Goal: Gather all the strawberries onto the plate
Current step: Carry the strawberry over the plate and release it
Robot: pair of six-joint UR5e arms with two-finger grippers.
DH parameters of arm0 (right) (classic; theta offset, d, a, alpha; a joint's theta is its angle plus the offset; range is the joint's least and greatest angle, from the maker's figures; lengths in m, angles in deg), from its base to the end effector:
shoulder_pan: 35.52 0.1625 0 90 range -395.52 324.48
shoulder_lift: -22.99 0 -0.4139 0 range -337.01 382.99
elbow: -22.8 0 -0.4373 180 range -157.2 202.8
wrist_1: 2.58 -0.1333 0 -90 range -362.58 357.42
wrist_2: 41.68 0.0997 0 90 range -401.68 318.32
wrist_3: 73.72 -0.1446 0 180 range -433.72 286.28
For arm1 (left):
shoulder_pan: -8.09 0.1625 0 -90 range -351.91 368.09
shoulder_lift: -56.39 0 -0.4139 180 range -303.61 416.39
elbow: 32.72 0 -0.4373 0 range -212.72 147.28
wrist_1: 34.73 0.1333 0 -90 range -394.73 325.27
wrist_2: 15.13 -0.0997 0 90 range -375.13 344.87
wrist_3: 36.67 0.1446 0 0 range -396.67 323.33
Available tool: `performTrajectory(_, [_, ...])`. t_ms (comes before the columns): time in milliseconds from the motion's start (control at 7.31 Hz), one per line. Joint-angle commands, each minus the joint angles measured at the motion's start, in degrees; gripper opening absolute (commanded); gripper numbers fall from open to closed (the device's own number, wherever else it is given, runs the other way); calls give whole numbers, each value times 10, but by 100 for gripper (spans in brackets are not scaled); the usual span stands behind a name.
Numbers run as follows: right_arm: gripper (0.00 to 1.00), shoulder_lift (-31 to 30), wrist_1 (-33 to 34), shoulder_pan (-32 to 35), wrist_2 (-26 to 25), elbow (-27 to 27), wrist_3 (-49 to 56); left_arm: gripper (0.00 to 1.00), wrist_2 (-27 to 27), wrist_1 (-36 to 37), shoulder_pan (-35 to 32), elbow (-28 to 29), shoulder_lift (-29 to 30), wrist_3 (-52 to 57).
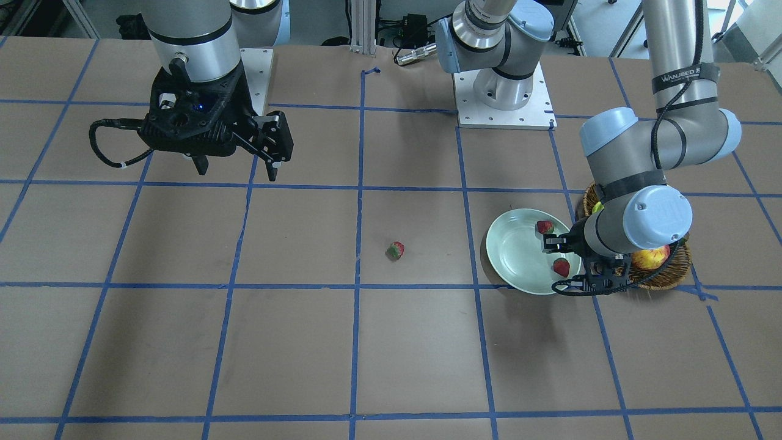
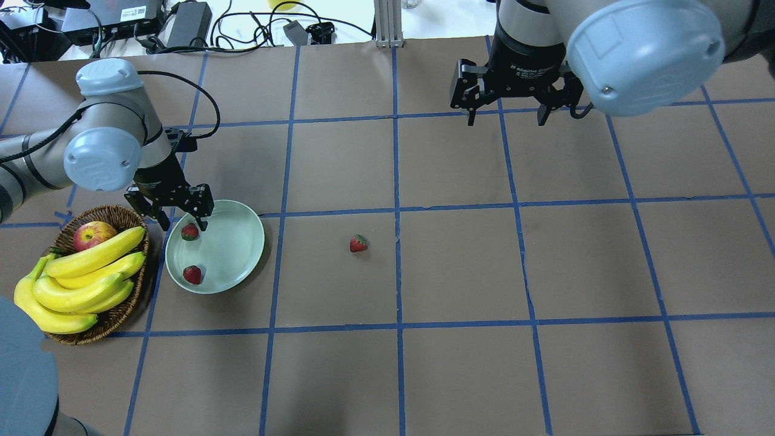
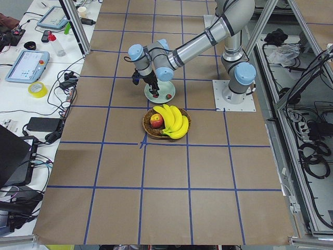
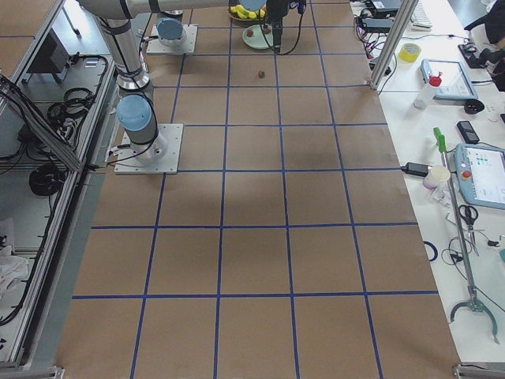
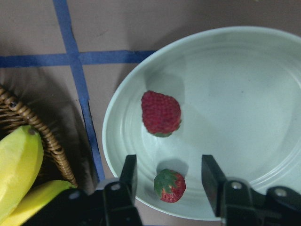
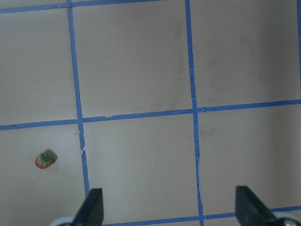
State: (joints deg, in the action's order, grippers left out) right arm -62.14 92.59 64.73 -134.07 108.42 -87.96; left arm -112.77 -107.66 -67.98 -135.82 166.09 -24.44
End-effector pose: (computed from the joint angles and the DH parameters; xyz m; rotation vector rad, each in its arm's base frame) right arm 0.2291 -0.5516 0.4353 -0.1111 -3.1131 0.1382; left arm 0.0251 -0.5751 0.1503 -0.0171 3.0409 0.4551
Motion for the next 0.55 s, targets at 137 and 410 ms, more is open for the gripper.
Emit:
performTrajectory(137, [100,0,0,1,0,1,0,100,45,6,-66,4,-5,-84])
performTrajectory(410, [100,-2,-2,1,0,2,-1,100,124,59,-145,4,2,-157])
